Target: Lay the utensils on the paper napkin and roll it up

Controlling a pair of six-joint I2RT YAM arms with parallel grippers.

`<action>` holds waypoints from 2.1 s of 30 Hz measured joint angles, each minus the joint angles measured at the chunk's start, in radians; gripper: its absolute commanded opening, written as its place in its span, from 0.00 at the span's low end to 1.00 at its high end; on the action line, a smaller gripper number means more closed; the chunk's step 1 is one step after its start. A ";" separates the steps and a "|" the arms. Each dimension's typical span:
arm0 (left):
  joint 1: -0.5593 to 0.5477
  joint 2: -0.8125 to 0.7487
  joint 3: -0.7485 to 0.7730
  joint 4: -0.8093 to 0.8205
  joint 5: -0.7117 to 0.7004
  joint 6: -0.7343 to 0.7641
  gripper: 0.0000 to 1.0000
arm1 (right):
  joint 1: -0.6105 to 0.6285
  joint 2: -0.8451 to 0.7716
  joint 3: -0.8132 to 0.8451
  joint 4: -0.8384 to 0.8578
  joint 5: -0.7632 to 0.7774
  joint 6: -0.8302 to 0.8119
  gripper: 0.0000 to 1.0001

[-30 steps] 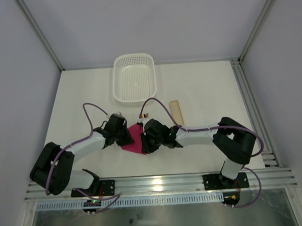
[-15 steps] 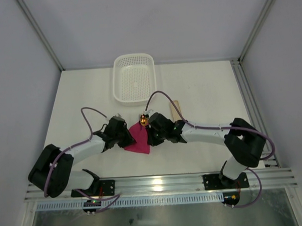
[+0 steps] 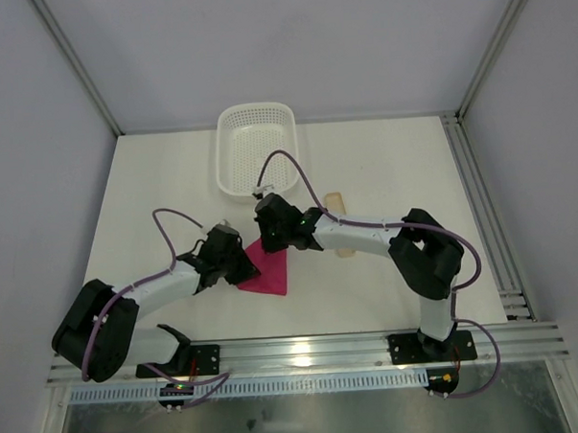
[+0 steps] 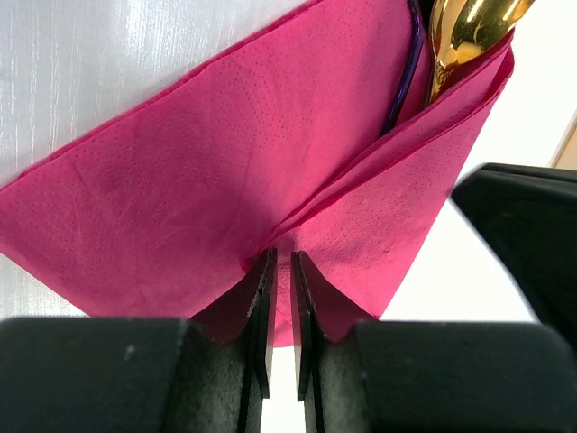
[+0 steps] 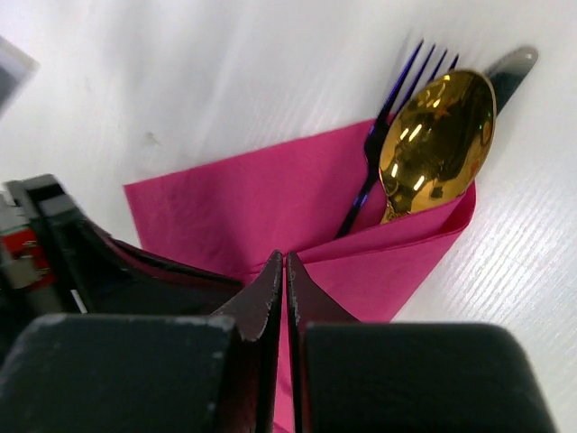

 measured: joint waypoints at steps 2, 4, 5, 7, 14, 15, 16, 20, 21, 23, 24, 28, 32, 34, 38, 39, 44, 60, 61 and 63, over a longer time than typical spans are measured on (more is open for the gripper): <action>0.000 0.000 0.000 0.000 -0.001 -0.001 0.16 | 0.002 0.014 -0.002 -0.018 -0.001 0.007 0.04; 0.000 0.000 0.000 -0.001 -0.001 -0.001 0.16 | 0.003 0.019 -0.007 -0.030 -0.002 0.018 0.04; 0.000 0.000 0.000 -0.001 -0.001 -0.002 0.16 | 0.004 0.019 -0.008 -0.033 -0.002 0.021 0.04; 0.000 -0.002 -0.002 -0.001 -0.003 -0.004 0.16 | 0.006 0.020 -0.010 -0.032 -0.004 0.027 0.04; 0.000 -0.015 -0.008 -0.012 -0.004 -0.018 0.15 | 0.035 0.066 -0.014 -0.039 0.000 0.050 0.04; 0.000 -0.016 -0.009 -0.013 -0.005 -0.019 0.16 | 0.040 0.073 -0.014 -0.043 0.001 0.052 0.04; 0.000 -0.018 -0.010 -0.013 -0.005 -0.019 0.16 | 0.047 0.080 -0.014 -0.051 0.005 0.054 0.04; 0.000 -0.019 -0.012 -0.013 -0.005 -0.019 0.15 | 0.060 0.097 -0.013 -0.063 0.021 0.061 0.04; 0.000 -0.019 -0.012 -0.013 -0.005 -0.019 0.15 | 0.060 0.097 -0.012 -0.065 0.024 0.064 0.04; 0.000 -0.019 -0.012 -0.013 -0.005 -0.019 0.15 | 0.061 0.097 -0.012 -0.068 0.028 0.068 0.04; 0.000 -0.019 -0.013 -0.013 -0.005 -0.020 0.15 | 0.061 0.097 -0.012 -0.068 0.031 0.071 0.04; 0.000 -0.019 -0.013 -0.012 -0.005 -0.023 0.15 | 0.069 0.099 -0.004 -0.081 0.052 0.071 0.04; 0.000 -0.020 -0.014 -0.011 -0.005 -0.024 0.15 | 0.074 0.101 0.002 -0.089 0.063 0.071 0.04; 0.000 -0.020 -0.014 -0.011 -0.005 -0.027 0.15 | 0.076 0.101 0.005 -0.094 0.063 0.069 0.04; 0.000 -0.022 -0.017 -0.010 -0.007 -0.031 0.15 | 0.076 0.101 0.010 -0.106 0.059 0.067 0.04; 0.000 -0.022 -0.017 -0.010 -0.008 -0.033 0.15 | 0.076 0.100 0.011 -0.108 0.057 0.067 0.04; 0.000 -0.024 -0.020 -0.008 -0.009 -0.043 0.15 | 0.076 0.094 0.011 -0.119 0.050 0.067 0.04; -0.007 -0.063 0.001 -0.095 -0.055 -0.027 0.35 | 0.106 0.103 0.007 -0.116 0.092 0.071 0.04; -0.006 -0.068 0.011 -0.122 -0.069 -0.019 0.38 | 0.106 0.102 0.005 -0.114 0.092 0.072 0.04; -0.006 -0.077 0.042 -0.200 -0.118 0.005 0.49 | 0.106 0.100 0.000 -0.107 0.093 0.072 0.04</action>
